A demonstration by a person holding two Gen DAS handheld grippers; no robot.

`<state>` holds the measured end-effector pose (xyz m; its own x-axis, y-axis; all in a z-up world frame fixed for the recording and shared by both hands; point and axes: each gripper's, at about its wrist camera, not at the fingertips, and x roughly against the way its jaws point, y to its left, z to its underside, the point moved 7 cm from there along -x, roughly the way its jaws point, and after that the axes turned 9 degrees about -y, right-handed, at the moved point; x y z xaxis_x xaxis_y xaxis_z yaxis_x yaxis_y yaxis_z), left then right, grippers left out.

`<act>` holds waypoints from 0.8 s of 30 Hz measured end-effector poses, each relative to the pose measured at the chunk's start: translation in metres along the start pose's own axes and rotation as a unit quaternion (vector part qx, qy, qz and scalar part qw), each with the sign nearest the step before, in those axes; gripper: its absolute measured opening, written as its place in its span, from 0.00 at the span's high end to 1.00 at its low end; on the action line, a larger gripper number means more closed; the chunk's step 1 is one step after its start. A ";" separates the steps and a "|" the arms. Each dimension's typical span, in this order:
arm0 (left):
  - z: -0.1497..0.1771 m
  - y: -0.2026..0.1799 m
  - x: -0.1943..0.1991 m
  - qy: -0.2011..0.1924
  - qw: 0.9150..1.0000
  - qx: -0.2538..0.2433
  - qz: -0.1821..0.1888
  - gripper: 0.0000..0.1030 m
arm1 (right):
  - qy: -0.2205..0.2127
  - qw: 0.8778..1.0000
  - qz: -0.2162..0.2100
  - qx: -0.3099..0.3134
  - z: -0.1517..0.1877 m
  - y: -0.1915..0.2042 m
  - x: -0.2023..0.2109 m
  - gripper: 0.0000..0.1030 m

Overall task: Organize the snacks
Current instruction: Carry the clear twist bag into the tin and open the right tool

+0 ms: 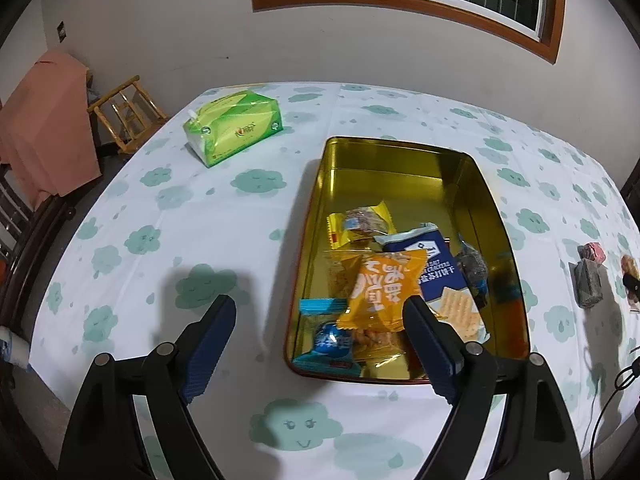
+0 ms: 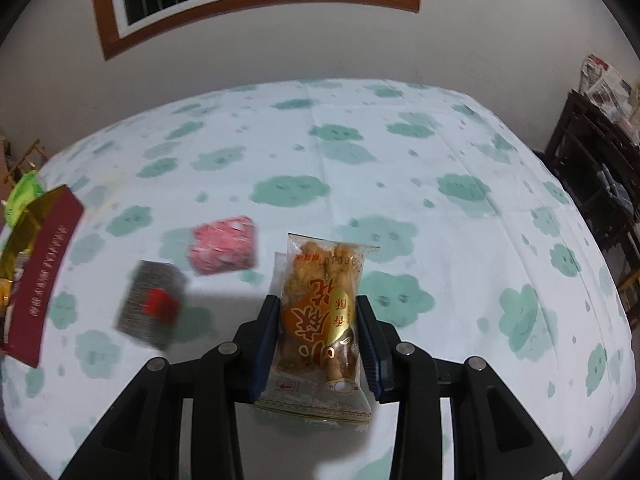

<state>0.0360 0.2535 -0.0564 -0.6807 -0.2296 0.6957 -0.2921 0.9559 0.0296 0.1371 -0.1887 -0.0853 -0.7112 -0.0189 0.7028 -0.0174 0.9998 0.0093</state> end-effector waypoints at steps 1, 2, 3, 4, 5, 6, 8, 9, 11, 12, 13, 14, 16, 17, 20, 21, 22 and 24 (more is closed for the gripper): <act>0.000 0.003 0.001 -0.001 1.000 0.003 -0.002 0.18 | -0.006 1.000 -0.008 0.002 -0.004 0.008 0.005 0.64; 0.000 0.006 0.002 -0.002 1.000 0.006 -0.003 0.18 | -0.010 1.000 -0.014 0.004 -0.007 0.015 0.009 0.64; 0.001 0.009 0.003 -0.003 1.000 0.008 -0.005 0.17 | -0.014 1.000 -0.024 0.006 -0.010 0.024 0.012 0.64; 0.001 0.012 0.004 -0.003 1.000 0.010 -0.007 0.17 | -0.018 0.999 -0.031 0.007 -0.013 0.032 0.015 0.64; 0.002 0.015 0.004 -0.002 1.000 0.012 -0.010 0.17 | -0.022 0.999 -0.042 0.009 -0.017 0.041 0.019 0.64; 0.003 0.017 0.004 -0.001 1.000 0.014 -0.012 0.17 | -0.022 0.998 -0.057 0.011 -0.020 0.054 0.021 0.64; 0.006 0.023 0.005 0.002 1.000 0.019 -0.018 0.17 | -0.022 0.996 -0.082 0.014 -0.023 0.075 0.026 0.64; 0.007 0.026 0.005 0.004 1.000 0.020 -0.020 0.17 | -0.022 0.995 -0.096 0.021 -0.024 0.090 0.028 0.64; 0.010 0.032 0.006 0.009 0.999 0.022 -0.026 0.17 | -0.021 0.992 -0.118 0.033 -0.024 0.115 0.032 0.64; 0.012 0.036 0.007 0.012 0.999 0.023 -0.030 0.17 | -0.020 0.990 -0.131 0.039 -0.024 0.128 0.033 0.64; 0.013 0.039 0.007 0.012 0.999 0.024 -0.033 0.17 | -0.018 0.988 -0.148 0.047 -0.023 0.146 0.035 0.64; 0.014 0.043 0.008 0.012 0.999 0.027 -0.037 0.17 | -0.017 0.986 -0.157 0.052 -0.022 0.156 0.036 0.64; 0.017 0.050 0.009 0.014 0.998 0.035 -0.041 0.17 | -0.013 0.981 -0.181 0.062 -0.019 0.183 0.040 0.64; 0.018 0.053 0.009 0.015 0.998 0.038 -0.042 0.17 | -0.010 0.979 -0.191 0.066 -0.017 0.195 0.041 0.64; 0.022 0.060 0.010 0.019 0.998 0.042 -0.049 0.17 | -0.005 0.973 -0.215 0.084 -0.014 0.229 0.044 0.64; 0.023 0.061 0.011 0.019 0.998 0.041 -0.049 0.17 | -0.003 0.971 -0.221 0.087 -0.013 0.239 0.044 0.64; 0.024 0.063 0.011 0.021 0.998 0.041 -0.051 0.17 | 0.000 0.970 -0.228 0.089 -0.013 0.249 0.045 0.64; 0.026 0.067 0.010 0.023 0.997 0.043 -0.054 0.17 | 0.001 0.967 -0.238 0.095 -0.013 0.267 0.047 0.64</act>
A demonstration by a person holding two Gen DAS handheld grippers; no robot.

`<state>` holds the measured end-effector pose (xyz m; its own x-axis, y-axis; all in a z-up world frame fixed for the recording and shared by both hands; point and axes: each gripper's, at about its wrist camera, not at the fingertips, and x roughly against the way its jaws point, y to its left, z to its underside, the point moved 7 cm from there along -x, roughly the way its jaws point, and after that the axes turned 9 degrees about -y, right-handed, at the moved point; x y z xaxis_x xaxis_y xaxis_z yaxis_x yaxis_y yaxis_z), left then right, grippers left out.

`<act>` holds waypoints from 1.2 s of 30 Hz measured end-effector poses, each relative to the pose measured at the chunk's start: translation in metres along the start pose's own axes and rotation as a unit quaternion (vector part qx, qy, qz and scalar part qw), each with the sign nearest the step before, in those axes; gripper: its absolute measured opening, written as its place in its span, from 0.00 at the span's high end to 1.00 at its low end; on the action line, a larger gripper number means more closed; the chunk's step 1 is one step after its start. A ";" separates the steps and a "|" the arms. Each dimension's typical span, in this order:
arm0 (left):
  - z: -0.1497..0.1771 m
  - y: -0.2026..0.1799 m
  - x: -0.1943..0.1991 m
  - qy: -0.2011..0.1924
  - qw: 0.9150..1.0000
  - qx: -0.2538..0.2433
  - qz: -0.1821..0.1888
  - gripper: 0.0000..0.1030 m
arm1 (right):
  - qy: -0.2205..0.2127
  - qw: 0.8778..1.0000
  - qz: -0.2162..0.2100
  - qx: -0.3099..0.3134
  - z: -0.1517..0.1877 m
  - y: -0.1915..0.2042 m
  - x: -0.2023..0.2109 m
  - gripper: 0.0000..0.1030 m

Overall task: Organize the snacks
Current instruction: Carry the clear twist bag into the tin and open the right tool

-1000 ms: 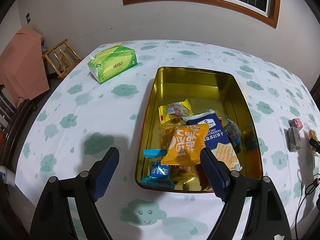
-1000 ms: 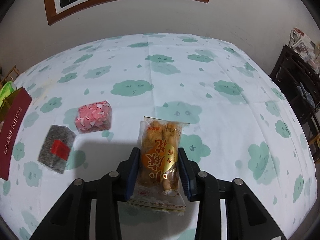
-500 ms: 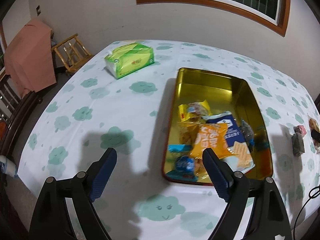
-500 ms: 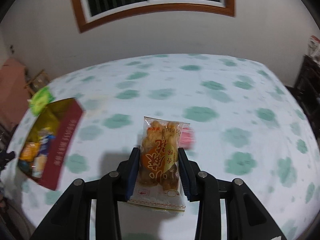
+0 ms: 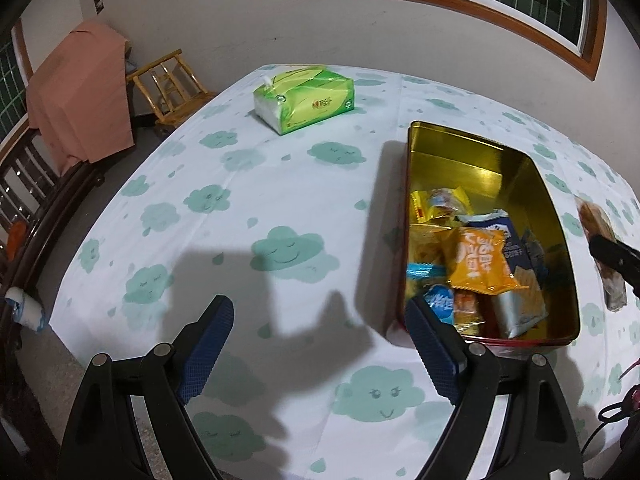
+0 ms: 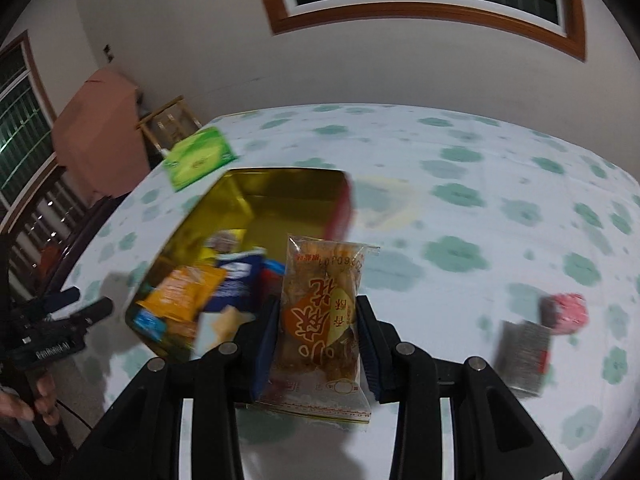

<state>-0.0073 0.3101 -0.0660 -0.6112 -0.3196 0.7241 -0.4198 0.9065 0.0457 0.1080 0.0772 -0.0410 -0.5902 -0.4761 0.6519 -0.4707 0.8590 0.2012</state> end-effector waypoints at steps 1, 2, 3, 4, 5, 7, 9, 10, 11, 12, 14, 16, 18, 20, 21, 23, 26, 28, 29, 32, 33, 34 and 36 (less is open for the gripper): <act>0.001 0.002 -0.001 0.002 1.000 0.003 -0.001 0.17 | 0.000 1.000 -0.002 0.005 -0.002 0.007 -0.003 0.64; 0.002 0.004 -0.001 0.003 1.000 0.004 -0.002 0.17 | 0.001 1.000 -0.005 0.009 -0.003 0.014 -0.007 0.64; 0.003 0.006 -0.002 0.004 1.000 0.005 -0.004 0.17 | 0.003 1.000 -0.008 0.009 -0.004 0.018 -0.010 0.64; 0.003 0.008 -0.002 0.005 1.000 0.005 -0.005 0.17 | 0.005 1.000 -0.012 0.009 -0.004 0.023 -0.013 0.64; 0.004 0.010 -0.002 0.005 1.000 0.005 -0.007 0.17 | 0.008 1.000 -0.014 0.012 -0.004 0.028 -0.016 0.64; 0.006 0.013 -0.003 0.008 1.000 0.005 -0.010 0.17 | 0.013 1.000 -0.015 0.019 -0.004 0.035 -0.021 0.64; 0.007 0.017 -0.005 0.010 1.000 0.007 -0.013 0.17 | 0.018 0.999 -0.016 0.027 -0.003 0.041 -0.025 0.64; 0.008 0.019 -0.005 0.012 1.000 0.008 -0.016 0.17 | 0.019 0.999 -0.016 0.030 -0.003 0.043 -0.027 0.64; 0.008 0.021 -0.006 0.013 1.000 0.009 -0.017 0.17 | 0.020 0.999 -0.014 0.033 -0.002 0.045 -0.028 0.64; 0.009 0.023 -0.007 0.015 1.000 0.010 -0.018 0.17 | 0.022 0.999 -0.014 0.034 -0.002 0.047 -0.030 0.64; 0.010 0.026 -0.007 0.017 1.000 0.010 -0.021 0.17 | 0.026 0.999 -0.014 0.036 -0.002 0.050 -0.036 0.64; 0.012 0.028 -0.008 0.019 1.000 0.012 -0.020 0.17 | 0.033 0.999 -0.017 0.040 0.000 0.054 -0.041 0.64; 0.013 0.030 -0.009 0.021 0.999 0.015 -0.020 0.17 | 0.039 0.998 -0.021 0.042 0.003 0.059 -0.048 0.63; 0.014 0.030 -0.010 0.022 0.999 0.016 -0.019 0.17 | 0.046 0.998 -0.022 0.046 0.006 0.063 -0.054 0.64; 0.015 0.030 -0.010 0.024 0.999 0.016 -0.019 0.17 | 0.048 0.998 -0.022 0.046 0.007 0.064 -0.056 0.64; 0.016 0.030 -0.012 0.025 0.999 0.016 -0.019 0.17 | 0.053 0.997 -0.023 0.048 0.011 0.067 -0.061 0.63; 0.016 0.029 -0.013 0.026 0.999 0.015 -0.018 0.17 | 0.060 0.997 -0.023 0.049 0.016 0.067 -0.066 0.63; 0.015 0.028 -0.014 0.027 0.999 0.014 -0.017 0.17 | 0.065 0.996 -0.022 0.049 0.020 0.067 -0.068 0.63; 0.015 0.027 -0.014 0.027 0.999 0.014 -0.017 0.17 | 0.064 0.996 -0.022 0.051 0.022 0.067 -0.069 0.63; 0.015 0.026 -0.014 0.027 0.999 0.014 -0.016 0.17 | 0.068 0.996 -0.023 0.052 0.025 0.067 -0.070 0.62; 0.015 0.027 -0.014 0.027 0.999 0.014 -0.016 0.17 | 0.069 0.996 -0.024 0.053 0.025 0.067 -0.071 0.62; 0.015 0.026 -0.014 0.027 0.999 0.013 -0.017 0.17 | 0.068 0.996 -0.024 0.055 0.025 0.068 -0.071 0.61; 0.014 0.023 -0.014 0.026 0.999 0.011 -0.016 0.17 | 0.068 0.996 -0.023 0.061 0.025 0.068 -0.070 0.61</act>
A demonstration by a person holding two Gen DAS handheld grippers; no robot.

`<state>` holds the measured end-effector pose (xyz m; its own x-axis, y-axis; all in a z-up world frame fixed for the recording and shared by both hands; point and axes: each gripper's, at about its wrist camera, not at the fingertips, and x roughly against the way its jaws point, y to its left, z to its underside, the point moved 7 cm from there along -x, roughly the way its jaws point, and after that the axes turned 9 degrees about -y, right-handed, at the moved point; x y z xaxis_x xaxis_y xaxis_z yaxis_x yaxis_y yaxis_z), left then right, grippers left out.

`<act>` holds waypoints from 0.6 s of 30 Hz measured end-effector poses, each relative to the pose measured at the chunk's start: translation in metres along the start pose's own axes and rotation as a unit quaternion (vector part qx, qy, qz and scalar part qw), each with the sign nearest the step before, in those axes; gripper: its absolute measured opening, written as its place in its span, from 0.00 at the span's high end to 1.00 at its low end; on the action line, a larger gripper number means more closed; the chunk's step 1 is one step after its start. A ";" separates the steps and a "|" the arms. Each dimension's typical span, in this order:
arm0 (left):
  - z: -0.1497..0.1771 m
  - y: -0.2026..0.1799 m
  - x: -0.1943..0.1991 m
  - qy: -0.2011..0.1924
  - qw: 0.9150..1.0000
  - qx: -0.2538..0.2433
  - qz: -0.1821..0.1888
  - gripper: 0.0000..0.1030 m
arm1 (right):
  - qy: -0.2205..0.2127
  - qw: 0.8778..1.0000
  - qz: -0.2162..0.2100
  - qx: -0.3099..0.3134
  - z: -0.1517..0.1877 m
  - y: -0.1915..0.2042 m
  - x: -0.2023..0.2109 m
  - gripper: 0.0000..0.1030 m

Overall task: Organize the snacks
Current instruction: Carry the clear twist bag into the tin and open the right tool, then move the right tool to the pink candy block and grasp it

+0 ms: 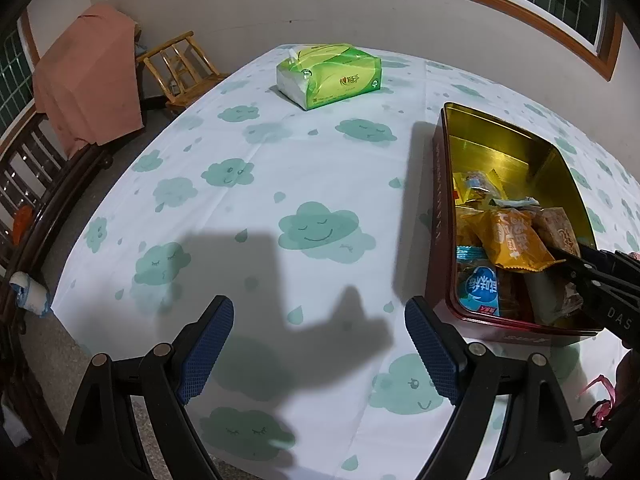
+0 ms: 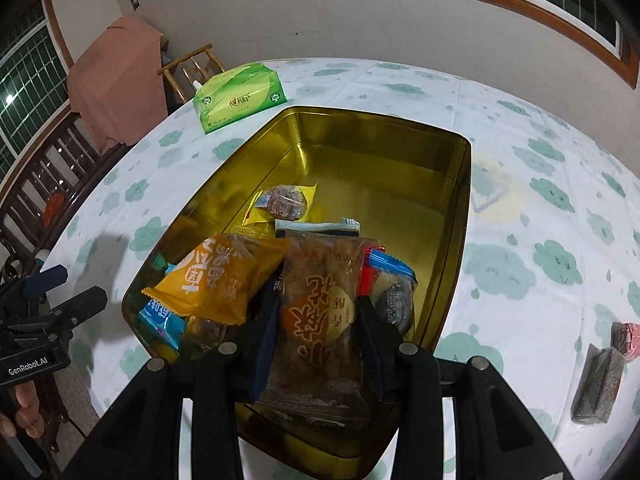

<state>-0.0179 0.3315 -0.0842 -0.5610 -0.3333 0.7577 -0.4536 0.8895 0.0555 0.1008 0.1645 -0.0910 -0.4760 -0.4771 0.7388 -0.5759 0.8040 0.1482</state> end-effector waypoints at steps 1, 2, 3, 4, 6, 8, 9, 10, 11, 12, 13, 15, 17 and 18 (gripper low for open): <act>0.000 -0.001 0.001 -0.001 1.000 0.000 0.000 0.17 | 0.000 1.000 0.000 0.002 -0.001 0.001 0.000 0.61; -0.001 -0.002 0.001 -0.001 1.000 -0.001 0.000 0.17 | 0.000 1.000 -0.001 0.003 -0.001 0.001 0.001 0.61; -0.002 -0.003 0.002 -0.002 1.000 -0.002 0.001 0.17 | -0.001 1.000 -0.003 0.004 -0.001 0.001 0.002 0.60; -0.002 -0.005 0.002 -0.002 1.000 -0.003 0.001 0.17 | -0.002 1.000 -0.004 0.004 -0.002 0.001 0.003 0.60; -0.003 -0.007 0.004 -0.004 1.000 -0.004 0.002 0.17 | -0.007 1.000 -0.004 0.007 -0.004 0.001 0.006 0.55; -0.004 -0.009 0.007 -0.007 1.000 -0.006 0.004 0.17 | -0.016 1.000 -0.003 0.011 -0.006 0.001 0.012 0.47; -0.005 -0.011 0.009 -0.009 1.000 -0.008 0.004 0.17 | -0.021 1.000 0.000 0.014 -0.008 0.000 0.015 0.47; -0.006 -0.013 0.010 -0.011 1.000 -0.010 0.005 0.17 | -0.026 1.000 0.001 0.016 -0.009 -0.001 0.020 0.47; -0.007 -0.014 0.012 -0.013 1.000 -0.011 0.005 0.17 | -0.030 0.999 -0.001 0.016 -0.010 -0.002 0.023 0.47; -0.008 -0.016 0.014 -0.015 1.000 -0.012 0.006 0.17 | -0.034 0.999 -0.002 0.015 -0.011 -0.004 0.027 0.47; -0.010 -0.018 0.016 -0.017 1.000 -0.013 0.007 0.17 | -0.040 0.999 -0.003 0.011 -0.012 -0.008 0.034 0.47; -0.012 -0.023 0.019 -0.021 1.000 -0.017 0.009 0.17 | -0.053 0.999 -0.003 0.000 -0.014 -0.017 0.045 0.47; -0.015 -0.029 0.021 -0.024 0.999 -0.022 0.012 0.17 | -0.065 0.998 0.002 -0.011 -0.015 -0.030 0.056 0.47; -0.017 -0.033 0.022 -0.025 0.999 -0.025 0.014 0.17 | -0.071 0.997 0.009 -0.015 -0.016 -0.039 0.061 0.47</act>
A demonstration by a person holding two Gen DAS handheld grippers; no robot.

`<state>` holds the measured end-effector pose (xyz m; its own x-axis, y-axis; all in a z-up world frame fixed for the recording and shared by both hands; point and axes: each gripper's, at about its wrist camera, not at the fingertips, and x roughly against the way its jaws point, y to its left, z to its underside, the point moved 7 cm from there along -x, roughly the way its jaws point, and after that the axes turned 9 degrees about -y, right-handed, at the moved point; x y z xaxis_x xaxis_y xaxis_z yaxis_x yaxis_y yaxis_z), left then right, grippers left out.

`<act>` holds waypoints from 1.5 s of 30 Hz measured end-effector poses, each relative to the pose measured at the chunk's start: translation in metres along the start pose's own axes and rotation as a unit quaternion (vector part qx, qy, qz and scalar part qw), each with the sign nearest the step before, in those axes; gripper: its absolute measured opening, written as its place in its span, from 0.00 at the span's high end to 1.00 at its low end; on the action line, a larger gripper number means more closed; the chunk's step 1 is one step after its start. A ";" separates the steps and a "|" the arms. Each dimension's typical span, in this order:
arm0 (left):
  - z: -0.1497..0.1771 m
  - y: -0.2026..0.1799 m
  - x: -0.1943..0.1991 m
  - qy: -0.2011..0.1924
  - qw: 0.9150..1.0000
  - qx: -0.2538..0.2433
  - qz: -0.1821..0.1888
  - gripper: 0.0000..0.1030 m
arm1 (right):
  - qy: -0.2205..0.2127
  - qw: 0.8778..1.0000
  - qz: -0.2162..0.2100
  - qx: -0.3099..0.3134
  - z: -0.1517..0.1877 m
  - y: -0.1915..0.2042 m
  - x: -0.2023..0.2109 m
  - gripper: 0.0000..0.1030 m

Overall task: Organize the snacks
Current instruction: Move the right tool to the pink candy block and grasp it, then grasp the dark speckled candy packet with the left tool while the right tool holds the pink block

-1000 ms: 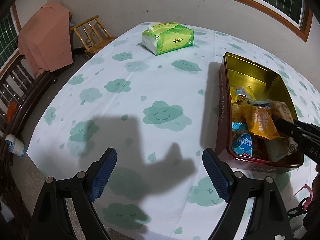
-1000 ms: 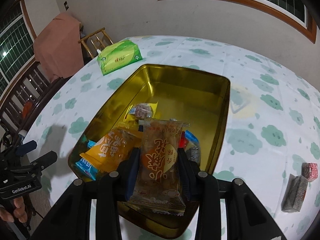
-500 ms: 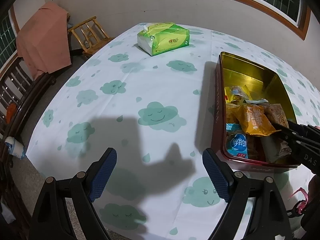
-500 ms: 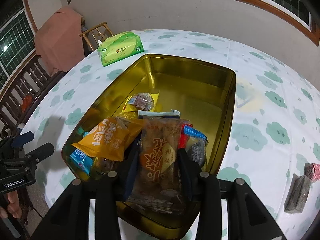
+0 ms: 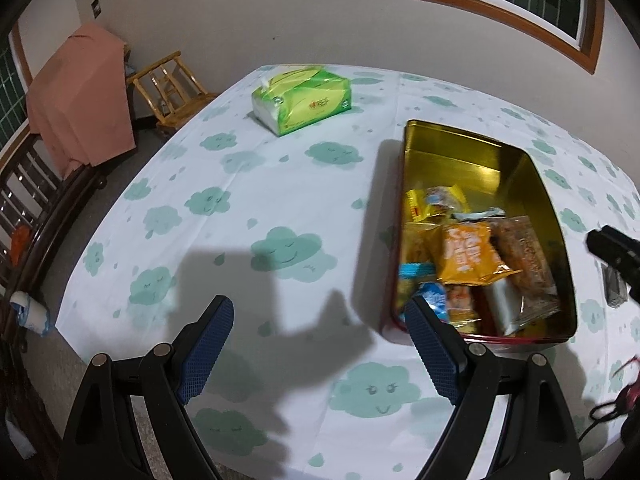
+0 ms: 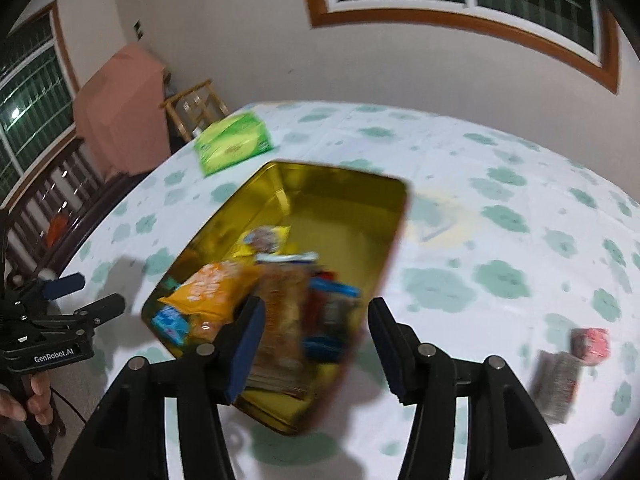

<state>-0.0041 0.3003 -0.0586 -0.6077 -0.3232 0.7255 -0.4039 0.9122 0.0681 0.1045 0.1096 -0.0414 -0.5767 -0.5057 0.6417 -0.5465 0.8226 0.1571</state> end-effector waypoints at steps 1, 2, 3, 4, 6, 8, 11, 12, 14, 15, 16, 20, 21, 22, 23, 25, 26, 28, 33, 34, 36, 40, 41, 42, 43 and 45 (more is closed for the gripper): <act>-0.001 -0.004 0.001 -0.001 1.000 -0.003 0.002 0.17 | -0.006 1.000 0.011 -0.004 -0.001 -0.012 0.006 0.47; -0.002 -0.008 0.002 -0.002 1.000 -0.006 0.004 0.17 | -0.011 1.000 0.022 -0.008 -0.001 -0.024 0.011 0.47; -0.003 -0.012 0.002 -0.002 1.000 -0.010 0.006 0.17 | -0.015 0.999 0.033 -0.012 -0.001 -0.037 0.015 0.47; -0.004 -0.017 0.003 -0.004 1.000 -0.014 0.008 0.17 | -0.017 0.998 0.050 -0.019 0.000 -0.056 0.020 0.46; -0.007 -0.024 0.005 -0.007 1.000 -0.019 0.011 0.17 | -0.017 0.996 0.077 -0.036 0.004 -0.089 0.028 0.46; -0.010 -0.035 0.006 -0.008 0.999 -0.026 0.017 0.17 | -0.017 0.993 0.103 -0.049 0.010 -0.120 0.035 0.46; -0.013 -0.052 0.008 -0.011 0.999 -0.037 0.028 0.17 | -0.012 0.987 0.147 -0.068 0.021 -0.171 0.045 0.46; -0.014 -0.057 0.008 -0.012 0.999 -0.041 0.030 0.17 | -0.010 0.985 0.158 -0.074 0.025 -0.185 0.047 0.46; -0.016 -0.071 0.010 -0.014 0.998 -0.049 0.035 0.17 | -0.006 0.981 0.177 -0.084 0.034 -0.213 0.050 0.46; -0.016 -0.076 0.010 -0.014 0.998 -0.052 0.037 0.17 | -0.005 0.980 0.181 -0.086 0.037 -0.220 0.051 0.46; -0.017 -0.081 0.011 -0.014 0.998 -0.055 0.039 0.17 | -0.003 0.979 0.185 -0.088 0.041 -0.229 0.051 0.46; -0.018 -0.111 0.013 -0.011 0.996 -0.077 0.053 0.17 | 0.007 0.978 0.189 -0.085 0.052 -0.248 0.047 0.46; -0.018 -0.116 0.013 -0.010 0.995 -0.081 0.055 0.17 | 0.008 0.979 0.186 -0.086 0.054 -0.251 0.043 0.46; -0.018 -0.125 0.013 -0.009 0.994 -0.088 0.059 0.17 | 0.008 0.980 0.179 -0.087 0.055 -0.253 0.040 0.46; -0.018 -0.130 0.013 -0.009 0.994 -0.092 0.061 0.17 | 0.008 0.981 0.175 -0.086 0.057 -0.255 0.038 0.46; -0.017 -0.143 0.013 -0.007 0.993 -0.100 0.066 0.16 | 0.005 0.982 0.165 -0.087 0.058 -0.256 0.035 0.46; -0.017 -0.149 0.013 -0.006 0.992 -0.105 0.069 0.16 | 0.001 0.983 0.158 -0.090 0.058 -0.256 0.034 0.46; -0.017 -0.163 0.013 -0.004 0.991 -0.114 0.076 0.16 | -0.003 0.985 0.150 -0.090 0.057 -0.256 0.032 0.46; -0.013 -0.193 0.012 0.003 0.987 -0.135 0.091 0.16 | 0.012 0.986 0.138 -0.088 0.062 -0.255 0.019 0.46; -0.012 -0.199 0.012 0.004 0.986 -0.140 0.094 0.16 | 0.009 0.986 0.137 -0.090 0.062 -0.256 0.018 0.46; -0.010 -0.210 0.011 0.005 0.984 -0.149 0.099 0.16 | 0.000 0.986 0.131 -0.101 0.063 -0.259 0.019 0.46; -0.006 -0.232 0.010 0.009 0.981 -0.158 0.112 0.16 | -0.002 0.988 0.126 -0.094 0.063 -0.259 0.019 0.49; -0.004 -0.238 0.009 0.011 0.980 -0.160 0.116 0.16 | -0.003 0.988 0.124 -0.093 0.064 -0.259 0.019 0.52; -0.003 -0.242 0.008 0.012 0.979 -0.162 0.120 0.16 | -0.003 0.988 0.122 -0.093 0.064 -0.260 0.020 0.52; 0.000 -0.250 0.008 0.012 0.978 -0.166 0.124 0.16 | -0.004 0.988 0.121 -0.093 0.065 -0.260 0.021 0.53; 0.002 -0.259 0.008 0.012 0.977 -0.170 0.130 0.16 | -0.005 0.988 0.123 -0.093 0.066 -0.262 0.023 0.53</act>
<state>0.0945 0.0606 -0.0722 -0.6422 -0.0676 0.7635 0.0142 0.9949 0.1001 0.1939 -0.1348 -0.1173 -0.6846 -0.2867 0.6701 -0.2692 0.9538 0.1330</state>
